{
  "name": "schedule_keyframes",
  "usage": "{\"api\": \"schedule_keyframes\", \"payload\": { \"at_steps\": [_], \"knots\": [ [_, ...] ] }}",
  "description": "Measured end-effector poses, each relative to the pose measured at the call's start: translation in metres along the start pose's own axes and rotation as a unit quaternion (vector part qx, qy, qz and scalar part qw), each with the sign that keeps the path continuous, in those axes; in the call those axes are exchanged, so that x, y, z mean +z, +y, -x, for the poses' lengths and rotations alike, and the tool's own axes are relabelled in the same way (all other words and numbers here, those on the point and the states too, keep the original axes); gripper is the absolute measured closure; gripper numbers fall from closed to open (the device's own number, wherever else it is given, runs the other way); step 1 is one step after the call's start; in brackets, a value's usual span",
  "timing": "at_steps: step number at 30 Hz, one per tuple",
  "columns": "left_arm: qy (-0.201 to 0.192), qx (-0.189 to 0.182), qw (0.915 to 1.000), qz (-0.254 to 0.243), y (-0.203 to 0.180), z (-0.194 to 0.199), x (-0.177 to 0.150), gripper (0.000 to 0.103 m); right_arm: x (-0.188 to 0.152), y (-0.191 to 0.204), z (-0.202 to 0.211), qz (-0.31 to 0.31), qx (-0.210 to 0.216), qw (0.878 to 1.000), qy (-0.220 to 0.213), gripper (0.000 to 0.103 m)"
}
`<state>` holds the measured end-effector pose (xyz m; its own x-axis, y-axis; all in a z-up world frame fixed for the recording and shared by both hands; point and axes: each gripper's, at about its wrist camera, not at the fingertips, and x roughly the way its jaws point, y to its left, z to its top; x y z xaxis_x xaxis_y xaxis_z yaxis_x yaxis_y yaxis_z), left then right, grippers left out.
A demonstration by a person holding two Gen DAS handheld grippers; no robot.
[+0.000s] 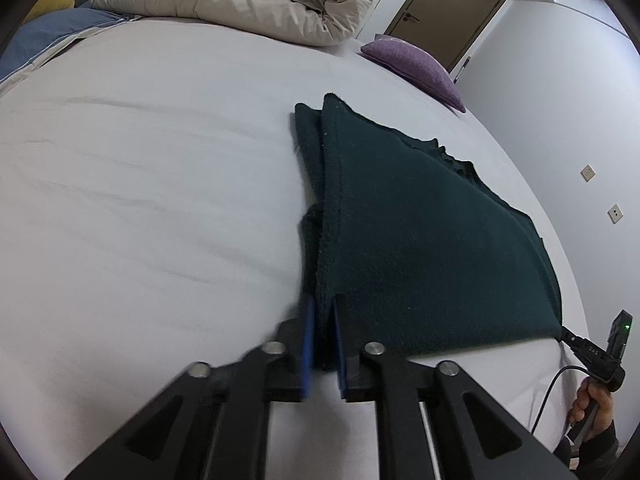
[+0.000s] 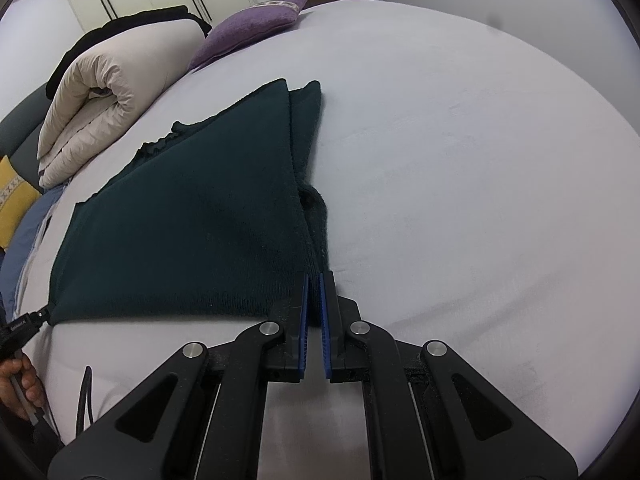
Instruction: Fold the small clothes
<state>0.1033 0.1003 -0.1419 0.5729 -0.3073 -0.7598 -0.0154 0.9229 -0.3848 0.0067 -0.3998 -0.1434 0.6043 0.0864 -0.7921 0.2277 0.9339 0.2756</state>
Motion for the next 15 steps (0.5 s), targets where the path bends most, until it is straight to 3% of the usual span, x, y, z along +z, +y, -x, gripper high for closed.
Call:
{"api": "schedule_keyframes", "payload": {
  "at_steps": [1, 3, 5, 8, 10, 13, 15],
  "knots": [
    [-0.003, 0.005, 1.0000, -0.001, 0.000, 0.004, 0.001, 0.065, 0.000, -0.002, 0.000, -0.005, 0.008, 1.000, 0.003, 0.096],
    [-0.025, 0.008, 0.9997, 0.000, -0.006, 0.020, 0.002, 0.060, 0.002, -0.007, 0.004, -0.022, 0.018, 1.000, 0.008, 0.083],
    [-0.047, 0.005, 0.9989, -0.006, -0.013, 0.031, 0.013, 0.058, 0.005, -0.014, 0.016, -0.045, 0.005, 0.999, 0.000, 0.055],
    [-0.073, 0.005, 0.9968, -0.033, -0.039, 0.032, 0.035, 0.055, 0.014, -0.018, 0.049, -0.082, 0.002, 0.995, -0.064, 0.052],
    [-0.086, 0.006, 0.9944, -0.061, -0.065, 0.018, 0.056, 0.054, 0.031, -0.001, 0.053, -0.079, 0.043, 0.993, -0.078, 0.052],
    [-0.102, 0.008, 0.9899, -0.098, -0.109, -0.020, 0.090, 0.051, 0.064, 0.050, 0.026, -0.053, 0.136, 0.988, -0.052, 0.052],
    [-0.100, 0.005, 0.9882, -0.115, -0.128, -0.044, 0.107, 0.051, 0.090, 0.091, -0.017, -0.045, 0.212, 0.976, -0.012, 0.052]
  ]
}}
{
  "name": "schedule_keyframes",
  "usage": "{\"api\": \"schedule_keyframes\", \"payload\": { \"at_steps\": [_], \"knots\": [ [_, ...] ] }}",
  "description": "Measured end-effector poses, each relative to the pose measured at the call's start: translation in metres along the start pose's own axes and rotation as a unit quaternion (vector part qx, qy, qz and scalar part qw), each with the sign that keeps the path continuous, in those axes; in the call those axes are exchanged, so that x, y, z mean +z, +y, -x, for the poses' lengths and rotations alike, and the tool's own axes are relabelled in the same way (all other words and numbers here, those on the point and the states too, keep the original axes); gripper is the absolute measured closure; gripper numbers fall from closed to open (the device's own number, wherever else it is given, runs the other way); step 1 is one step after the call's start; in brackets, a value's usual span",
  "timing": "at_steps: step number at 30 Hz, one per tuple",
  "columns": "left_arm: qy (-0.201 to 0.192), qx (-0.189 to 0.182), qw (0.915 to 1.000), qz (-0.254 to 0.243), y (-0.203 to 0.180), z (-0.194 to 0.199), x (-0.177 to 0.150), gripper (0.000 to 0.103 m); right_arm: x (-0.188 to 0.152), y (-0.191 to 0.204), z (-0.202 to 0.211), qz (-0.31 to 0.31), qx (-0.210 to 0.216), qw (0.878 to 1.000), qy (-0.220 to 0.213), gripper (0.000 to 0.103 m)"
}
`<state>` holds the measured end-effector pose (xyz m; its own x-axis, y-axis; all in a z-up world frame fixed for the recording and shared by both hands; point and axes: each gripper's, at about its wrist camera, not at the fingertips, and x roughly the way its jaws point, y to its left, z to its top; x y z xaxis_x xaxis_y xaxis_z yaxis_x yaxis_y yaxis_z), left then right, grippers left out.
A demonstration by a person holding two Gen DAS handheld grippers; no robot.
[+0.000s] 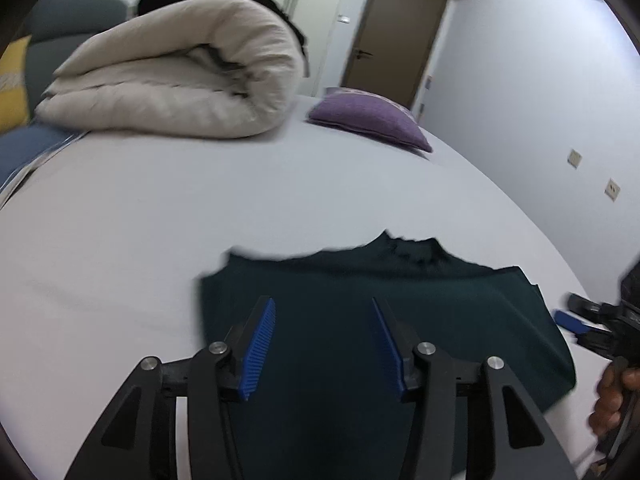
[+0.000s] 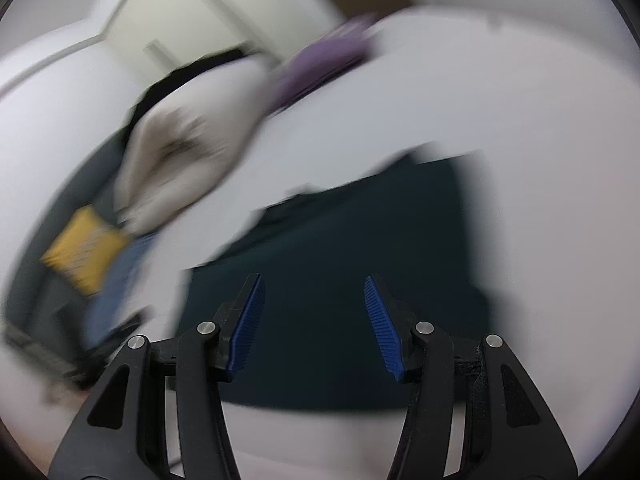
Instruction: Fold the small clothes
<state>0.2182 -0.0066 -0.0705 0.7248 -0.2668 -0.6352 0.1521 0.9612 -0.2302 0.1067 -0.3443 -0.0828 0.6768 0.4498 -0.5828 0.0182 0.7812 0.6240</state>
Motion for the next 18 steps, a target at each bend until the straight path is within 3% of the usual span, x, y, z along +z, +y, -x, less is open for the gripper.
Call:
{"api": "schedule_keyframes", "payload": {
  "at_steps": [2, 4, 6, 7, 8, 9, 11, 12, 14, 16, 18],
  "knots": [
    [0.009, 0.000, 0.9997, -0.024, -0.007, -0.032, 0.012, 0.051, 0.014, 0.015, -0.057, -0.007, 0.029, 0.999, 0.027, 0.052],
    [0.023, 0.009, 0.9988, -0.041, -0.007, -0.059, 0.014, 0.051, 0.023, 0.020, -0.110, -0.040, 0.089, 0.993, 0.067, 0.052],
    [0.047, 0.030, 0.9970, -0.053, 0.001, -0.091, 0.007, 0.051, 0.027, 0.016, -0.155, -0.079, 0.107, 0.987, 0.086, 0.052],
    [0.059, 0.032, 0.9965, -0.049, 0.012, -0.101, 0.003, 0.051, 0.029, 0.011, -0.172, -0.088, 0.109, 0.986, 0.091, 0.057],
    [0.066, 0.012, 0.9973, -0.031, 0.023, -0.106, 0.001, 0.052, 0.030, 0.005, -0.181, -0.091, 0.103, 0.986, 0.091, 0.072],
    [0.063, -0.017, 0.9979, 0.002, 0.035, -0.107, 0.001, 0.052, 0.034, -0.008, -0.188, -0.104, 0.103, 0.986, 0.083, 0.079],
    [0.059, -0.044, 0.9968, 0.032, 0.046, -0.105, 0.003, 0.055, 0.048, -0.035, -0.186, -0.135, 0.131, 0.980, 0.065, 0.084],
    [0.059, -0.050, 0.9964, 0.035, 0.047, -0.107, 0.003, 0.055, 0.055, -0.058, -0.175, -0.155, 0.147, 0.976, 0.037, 0.083],
    [0.057, -0.051, 0.9964, 0.035, 0.050, -0.104, 0.003, 0.055, 0.069, -0.099, -0.155, -0.173, 0.124, 0.977, -0.009, 0.086],
    [0.059, -0.050, 0.9964, 0.035, 0.050, -0.104, 0.004, 0.055, 0.076, -0.143, -0.129, -0.223, 0.161, 0.960, -0.057, 0.086],
    [0.065, -0.035, 0.9968, 0.029, 0.045, -0.099, 0.005, 0.055, 0.082, -0.160, -0.100, -0.224, 0.125, 0.961, -0.100, 0.084]
  ]
}}
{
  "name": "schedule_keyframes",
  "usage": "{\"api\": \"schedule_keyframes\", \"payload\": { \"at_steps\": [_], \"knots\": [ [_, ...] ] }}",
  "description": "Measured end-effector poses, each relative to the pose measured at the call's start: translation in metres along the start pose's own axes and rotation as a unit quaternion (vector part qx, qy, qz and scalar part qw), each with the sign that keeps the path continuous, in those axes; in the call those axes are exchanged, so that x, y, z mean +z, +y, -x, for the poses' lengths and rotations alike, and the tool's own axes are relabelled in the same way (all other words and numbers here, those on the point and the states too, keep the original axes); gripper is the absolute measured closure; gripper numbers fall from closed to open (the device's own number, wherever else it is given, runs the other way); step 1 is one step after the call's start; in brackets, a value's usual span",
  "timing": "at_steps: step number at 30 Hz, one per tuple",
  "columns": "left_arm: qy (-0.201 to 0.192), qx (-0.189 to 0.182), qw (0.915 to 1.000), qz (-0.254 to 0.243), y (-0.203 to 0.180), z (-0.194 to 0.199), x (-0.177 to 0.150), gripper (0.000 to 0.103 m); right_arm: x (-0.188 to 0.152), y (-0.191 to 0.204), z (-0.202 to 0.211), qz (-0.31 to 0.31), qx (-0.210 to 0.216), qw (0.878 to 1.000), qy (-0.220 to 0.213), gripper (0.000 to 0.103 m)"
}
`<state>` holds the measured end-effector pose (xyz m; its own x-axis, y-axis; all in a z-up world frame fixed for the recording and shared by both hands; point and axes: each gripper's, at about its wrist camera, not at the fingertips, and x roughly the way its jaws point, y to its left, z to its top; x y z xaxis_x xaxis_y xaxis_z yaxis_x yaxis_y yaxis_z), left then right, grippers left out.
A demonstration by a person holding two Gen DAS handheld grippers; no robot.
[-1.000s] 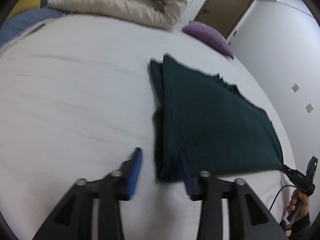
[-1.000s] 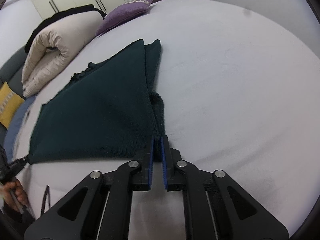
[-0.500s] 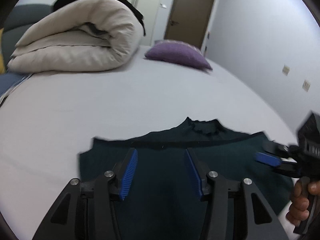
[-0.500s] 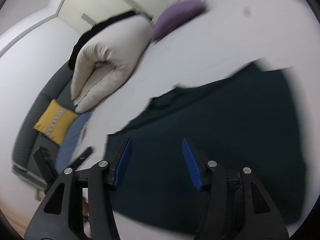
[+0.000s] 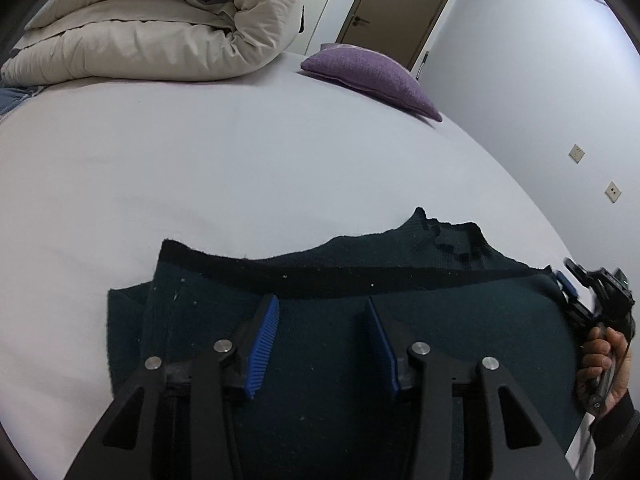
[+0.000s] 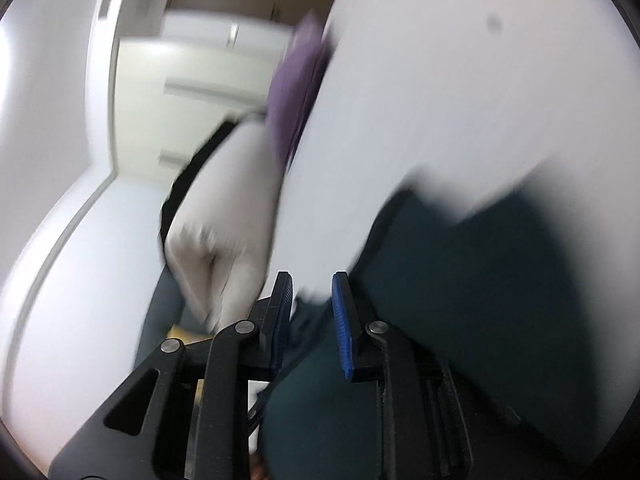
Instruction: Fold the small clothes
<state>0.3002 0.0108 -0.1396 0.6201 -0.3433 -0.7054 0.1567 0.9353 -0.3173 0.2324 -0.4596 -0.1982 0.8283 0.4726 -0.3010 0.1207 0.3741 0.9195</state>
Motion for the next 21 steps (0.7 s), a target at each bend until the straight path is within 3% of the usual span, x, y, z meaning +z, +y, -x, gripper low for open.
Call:
{"api": "schedule_keyframes", "payload": {
  "at_steps": [2, 3, 5, 7, 9, 12, 15, 16, 18, 21],
  "knots": [
    [-0.006, 0.042, 0.9987, -0.026, -0.013, 0.018, -0.009, 0.053, 0.011, -0.004, 0.033, -0.003, -0.050, 0.997, -0.051, 0.076],
    [-0.009, 0.036, 0.9988, -0.033, -0.024, 0.032, -0.018, 0.049, 0.011, -0.004, 0.046, -0.008, -0.087, 0.994, -0.067, 0.076],
    [-0.010, 0.010, 0.9995, -0.027, -0.035, 0.049, -0.035, 0.043, 0.000, 0.009, 0.058, 0.015, -0.080, 0.995, -0.055, 0.076],
    [-0.008, -0.002, 0.9991, -0.043, -0.055, 0.062, -0.061, 0.039, -0.030, 0.036, 0.060, 0.047, -0.043, 0.998, -0.018, 0.076],
    [0.016, 0.014, 0.9981, -0.059, -0.067, 0.059, -0.086, 0.038, -0.072, 0.061, 0.047, 0.073, -0.001, 0.997, 0.038, 0.076],
    [0.018, 0.024, 0.9979, -0.056, -0.061, 0.054, -0.100, 0.039, -0.155, 0.083, -0.006, 0.103, 0.035, 0.977, 0.182, 0.073],
    [0.029, 0.023, 0.9978, -0.055, -0.056, 0.052, -0.096, 0.039, -0.197, 0.060, -0.043, 0.107, -0.018, 0.963, 0.249, 0.081],
    [0.029, 0.024, 0.9974, -0.061, -0.056, 0.051, -0.097, 0.039, -0.193, 0.054, -0.041, 0.103, -0.011, 0.966, 0.235, 0.087],
    [0.027, 0.022, 0.9975, -0.062, -0.055, 0.050, -0.096, 0.039, -0.172, 0.041, -0.027, 0.058, -0.004, 0.978, 0.199, 0.085],
    [0.025, 0.020, 0.9976, -0.061, -0.055, 0.050, -0.098, 0.039, -0.125, 0.021, 0.020, 0.055, -0.043, 0.990, 0.125, 0.085]
  ]
}}
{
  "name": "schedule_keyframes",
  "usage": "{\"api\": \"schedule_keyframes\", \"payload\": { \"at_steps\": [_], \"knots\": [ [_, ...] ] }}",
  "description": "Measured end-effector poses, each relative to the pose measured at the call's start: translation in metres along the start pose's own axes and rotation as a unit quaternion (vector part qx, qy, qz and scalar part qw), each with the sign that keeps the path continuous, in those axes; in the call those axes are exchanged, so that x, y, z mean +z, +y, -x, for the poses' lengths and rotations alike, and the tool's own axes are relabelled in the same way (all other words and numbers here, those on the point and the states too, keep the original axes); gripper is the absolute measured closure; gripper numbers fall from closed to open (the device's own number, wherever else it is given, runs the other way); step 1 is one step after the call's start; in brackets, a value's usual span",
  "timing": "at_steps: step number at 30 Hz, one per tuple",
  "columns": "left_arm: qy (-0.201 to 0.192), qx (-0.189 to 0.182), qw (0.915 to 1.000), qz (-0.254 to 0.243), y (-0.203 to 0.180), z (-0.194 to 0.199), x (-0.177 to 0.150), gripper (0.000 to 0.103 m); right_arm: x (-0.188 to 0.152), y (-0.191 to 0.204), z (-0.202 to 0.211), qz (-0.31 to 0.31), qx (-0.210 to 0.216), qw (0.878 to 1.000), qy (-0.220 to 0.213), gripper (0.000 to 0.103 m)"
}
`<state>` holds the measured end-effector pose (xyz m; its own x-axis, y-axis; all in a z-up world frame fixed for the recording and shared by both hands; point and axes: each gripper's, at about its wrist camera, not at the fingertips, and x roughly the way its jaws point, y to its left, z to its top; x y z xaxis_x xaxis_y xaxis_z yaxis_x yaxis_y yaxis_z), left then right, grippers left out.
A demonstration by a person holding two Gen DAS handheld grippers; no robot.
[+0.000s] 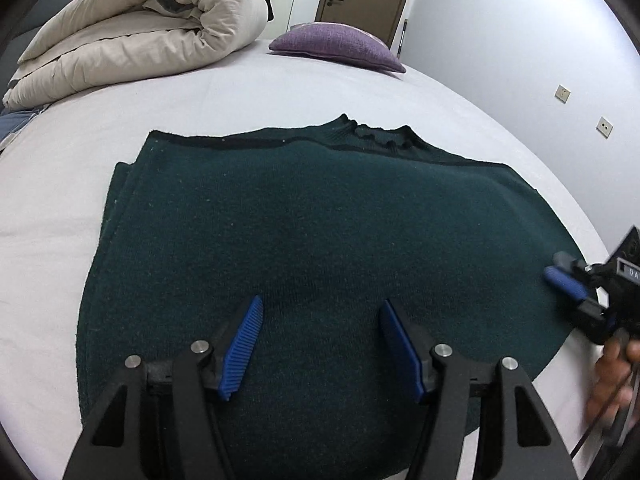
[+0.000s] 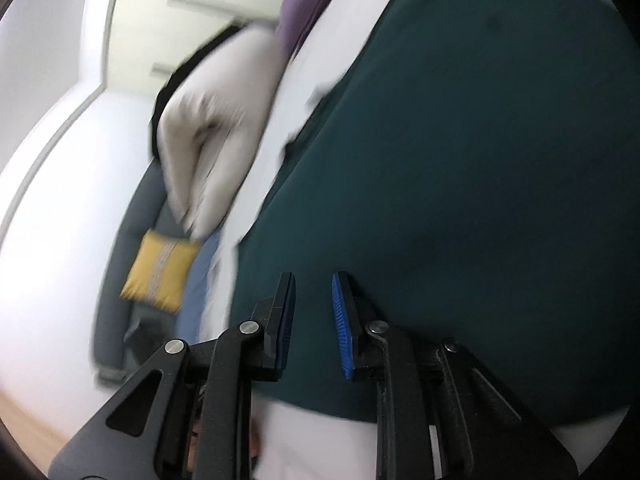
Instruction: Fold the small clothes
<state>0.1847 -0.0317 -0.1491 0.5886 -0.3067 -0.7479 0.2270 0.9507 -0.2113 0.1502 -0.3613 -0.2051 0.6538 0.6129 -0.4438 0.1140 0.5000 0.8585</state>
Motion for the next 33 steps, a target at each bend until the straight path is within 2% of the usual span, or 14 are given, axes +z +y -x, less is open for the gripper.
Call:
{"api": "schedule_keyframes", "payload": {
  "at_steps": [2, 6, 7, 9, 10, 12, 13, 15, 19, 24, 26, 27, 30, 33],
  "knots": [
    [-0.003, 0.002, 1.0000, -0.003, -0.002, 0.001, -0.003, 0.039, 0.015, -0.018, 0.030, -0.021, -0.009, 0.999, -0.032, 0.087],
    [-0.005, 0.001, 1.0000, -0.005, -0.002, 0.001, -0.004, 0.038, 0.034, -0.041, 0.110, -0.035, -0.089, 0.988, -0.121, 0.083],
    [-0.005, 0.002, 1.0000, -0.005, -0.002, 0.001, -0.004, 0.038, 0.035, -0.039, 0.119, -0.035, -0.097, 0.986, -0.132, 0.077],
    [-0.005, 0.005, 0.9999, -0.008, -0.003, 0.001, -0.004, 0.038, 0.033, -0.024, 0.131, -0.026, -0.087, 0.986, -0.140, 0.067],
    [-0.005, 0.007, 0.9999, -0.010, -0.004, 0.001, -0.004, 0.038, 0.030, -0.014, 0.129, -0.014, -0.077, 0.988, -0.136, 0.057],
    [-0.004, 0.010, 0.9999, -0.013, -0.006, 0.000, -0.004, 0.038, 0.029, 0.016, 0.114, 0.028, -0.059, 0.991, -0.114, 0.053],
    [-0.004, 0.010, 0.9999, -0.014, -0.006, 0.000, -0.004, 0.037, 0.024, 0.036, 0.088, 0.044, -0.050, 0.993, -0.101, 0.054],
    [-0.002, 0.012, 0.9998, -0.014, -0.006, -0.001, -0.003, 0.037, 0.027, 0.053, 0.061, 0.070, -0.027, 0.995, -0.065, 0.054],
    [-0.001, 0.015, 0.9997, -0.018, -0.008, -0.002, -0.003, 0.037, 0.039, 0.068, -0.003, 0.079, -0.023, 0.996, -0.027, 0.054],
    [0.000, 0.016, 0.9997, -0.021, -0.009, -0.005, -0.004, 0.035, 0.048, 0.041, -0.069, 0.045, -0.043, 0.998, 0.017, 0.056],
    [0.000, 0.016, 0.9996, -0.023, -0.009, -0.005, -0.005, 0.035, 0.054, 0.026, -0.082, 0.055, -0.028, 0.998, 0.014, 0.078],
    [0.000, 0.017, 0.9996, -0.024, -0.010, -0.005, -0.005, 0.034, 0.053, 0.012, -0.089, 0.040, -0.014, 0.999, 0.009, 0.081],
    [0.000, 0.018, 0.9995, -0.026, -0.010, -0.006, -0.005, 0.034, 0.054, -0.012, -0.090, -0.007, 0.044, 0.999, -0.009, 0.080],
    [0.000, 0.019, 0.9994, -0.028, -0.010, -0.006, -0.005, 0.033, 0.056, -0.016, -0.078, 0.000, 0.038, 0.999, -0.029, 0.079]
  ]
}}
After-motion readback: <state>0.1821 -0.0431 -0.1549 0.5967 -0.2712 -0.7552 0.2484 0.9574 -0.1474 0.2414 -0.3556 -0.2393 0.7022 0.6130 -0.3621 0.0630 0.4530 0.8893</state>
